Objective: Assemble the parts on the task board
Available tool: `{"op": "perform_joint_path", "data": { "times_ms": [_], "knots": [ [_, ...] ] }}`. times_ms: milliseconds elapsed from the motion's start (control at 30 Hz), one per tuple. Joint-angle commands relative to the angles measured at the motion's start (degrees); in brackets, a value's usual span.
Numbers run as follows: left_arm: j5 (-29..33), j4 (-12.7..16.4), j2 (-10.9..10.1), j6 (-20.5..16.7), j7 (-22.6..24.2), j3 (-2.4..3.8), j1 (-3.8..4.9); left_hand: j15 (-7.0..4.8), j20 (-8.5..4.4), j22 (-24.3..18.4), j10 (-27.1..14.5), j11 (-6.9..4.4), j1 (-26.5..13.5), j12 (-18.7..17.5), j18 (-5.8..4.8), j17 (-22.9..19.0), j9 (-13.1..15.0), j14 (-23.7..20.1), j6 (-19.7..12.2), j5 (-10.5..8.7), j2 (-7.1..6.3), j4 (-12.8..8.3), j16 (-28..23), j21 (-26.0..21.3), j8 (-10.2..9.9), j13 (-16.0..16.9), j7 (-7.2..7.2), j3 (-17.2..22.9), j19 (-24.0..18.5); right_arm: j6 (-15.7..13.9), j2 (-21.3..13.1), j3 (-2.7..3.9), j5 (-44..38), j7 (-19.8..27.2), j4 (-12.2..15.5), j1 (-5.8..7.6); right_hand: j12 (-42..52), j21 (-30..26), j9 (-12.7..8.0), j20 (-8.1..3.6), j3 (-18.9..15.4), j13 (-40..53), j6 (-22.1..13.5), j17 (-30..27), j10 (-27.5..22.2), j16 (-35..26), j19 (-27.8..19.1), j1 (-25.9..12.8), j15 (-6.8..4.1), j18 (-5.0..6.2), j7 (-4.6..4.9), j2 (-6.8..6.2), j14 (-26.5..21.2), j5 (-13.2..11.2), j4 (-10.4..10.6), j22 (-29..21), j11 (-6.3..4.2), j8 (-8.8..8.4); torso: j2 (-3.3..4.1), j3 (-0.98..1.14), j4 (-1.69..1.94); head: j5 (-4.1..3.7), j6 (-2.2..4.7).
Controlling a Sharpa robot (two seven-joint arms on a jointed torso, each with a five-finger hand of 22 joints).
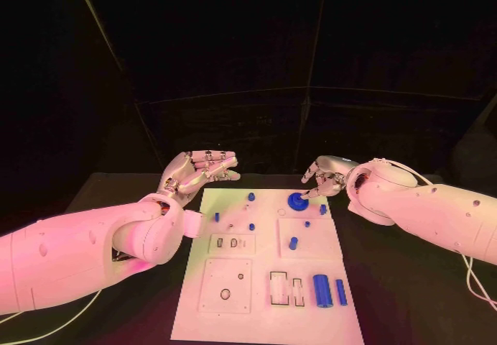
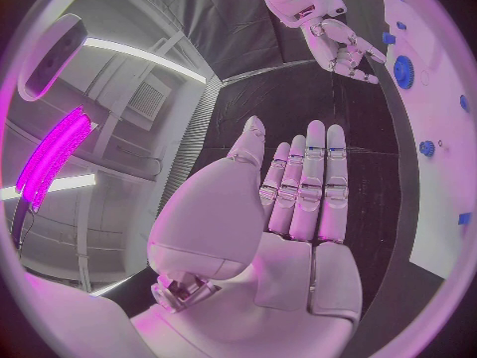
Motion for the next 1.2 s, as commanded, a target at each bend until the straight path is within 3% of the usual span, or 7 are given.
{"op": "perform_joint_path", "data": {
  "times_ms": [33,533,767,867,1067,1200],
  "knots": [
    [-0.35,-0.16,0.10,0.89,0.50,0.04,0.08,0.27,0.09,-0.07,-0.01,0.16,0.19,-0.38,0.81,0.09,-0.05,0.24,0.30,-0.13,0.45,-0.31,-0.22,-0.18,-0.26,-0.06,0.21,0.05,0.37,3.90,0.33,0.01,0.76,-1.29,-0.27,0.12,3.32,0.34,0.06,0.30,-0.67,3.61,-0.61,3.15,0.83,0.60,1.64,1.01,0.53,-1.14,0.19,0.19,3.82,0.42,0.11,8.47,0.14,0.33,0.03,-0.06,0.03,0.06,-0.13],
    [-0.35,-0.51,0.34,0.99,0.45,0.04,0.07,0.24,0.08,-0.10,0.11,0.12,0.20,-0.40,0.82,0.15,-0.04,0.31,0.39,-0.14,0.51,-0.40,-0.26,-0.20,-0.28,-0.04,0.16,0.02,0.42,4.52,2.47,-0.03,-1.55,-0.81,-2.01,-0.14,13.32,1.05,0.16,0.66,-1.17,13.98,-0.42,5.74,5.14,1.89,2.80,3.46,0.84,-1.53,0.34,1.33,4.18,-0.22,-0.46,10.33,0.40,1.35,-0.01,-0.09,0.11,-0.12,-0.52],
    [-0.35,-0.59,0.44,1.01,0.42,0.04,0.06,0.24,0.07,-0.11,0.14,0.12,0.23,-0.42,0.82,0.17,-0.04,0.33,0.41,-0.14,0.52,-0.47,-0.30,-0.21,-0.30,-0.04,0.16,0.01,0.43,5.21,3.67,-0.04,-2.47,-0.70,-3.24,-0.40,14.17,1.14,0.17,0.68,-1.01,14.86,-0.32,6.03,5.53,2.03,2.95,3.87,0.85,-1.58,0.34,1.57,4.22,-0.41,-0.74,10.56,0.40,1.50,-0.01,-0.11,0.08,-0.34,-0.49],
    [-0.35,-0.62,0.51,1.02,0.42,0.04,0.06,0.24,0.07,-0.11,0.14,0.12,0.23,-0.42,0.82,0.17,-0.04,0.33,0.41,-0.14,0.52,-0.47,-0.30,-0.21,-0.30,-0.04,0.16,0.01,0.43,5.69,4.12,-0.05,-2.75,-0.68,-3.65,-0.60,14.38,1.16,0.15,0.68,-0.98,15.08,-0.35,6.12,5.62,2.07,2.98,3.97,0.86,-1.59,0.35,1.60,4.24,-0.45,-0.82,10.61,0.41,1.51,0.06,-0.08,0.13,-0.41,-0.97],
    [-0.35,-0.67,0.55,1.03,0.41,0.04,0.06,0.24,0.07,-0.11,0.14,0.12,0.23,-0.42,0.82,0.17,-0.04,0.33,0.41,-0.14,0.52,-0.47,-0.30,-0.21,-0.30,-0.04,0.16,0.01,0.43,6.37,4.64,-0.06,-3.27,-0.68,-4.33,-0.86,14.54,1.18,0.13,0.70,-0.88,15.26,-0.41,6.23,5.62,2.12,3.01,4.23,0.88,-1.60,0.38,1.68,4.25,-0.49,-1.03,10.66,0.43,1.52,-0.03,-0.08,0.09,-0.46,-1.13],
    [-0.35,-0.72,0.57,1.01,0.39,0.04,0.06,0.24,0.07,-0.11,0.14,0.12,0.23,-0.42,0.82,0.17,-0.04,0.33,0.41,-0.14,0.52,-0.47,-0.30,-0.21,-0.30,-0.04,0.16,0.01,0.43,6.80,4.86,-0.07,-4.32,-0.72,-4.70,-1.00,15.06,1.19,0.15,0.72,-0.68,15.81,-0.21,6.25,5.86,2.14,3.04,4.61,0.88,-1.61,0.35,1.86,4.25,-0.31,-1.35,10.71,0.42,1.69,0.00,-0.02,0.10,-0.60,-0.95]
  ]
}}
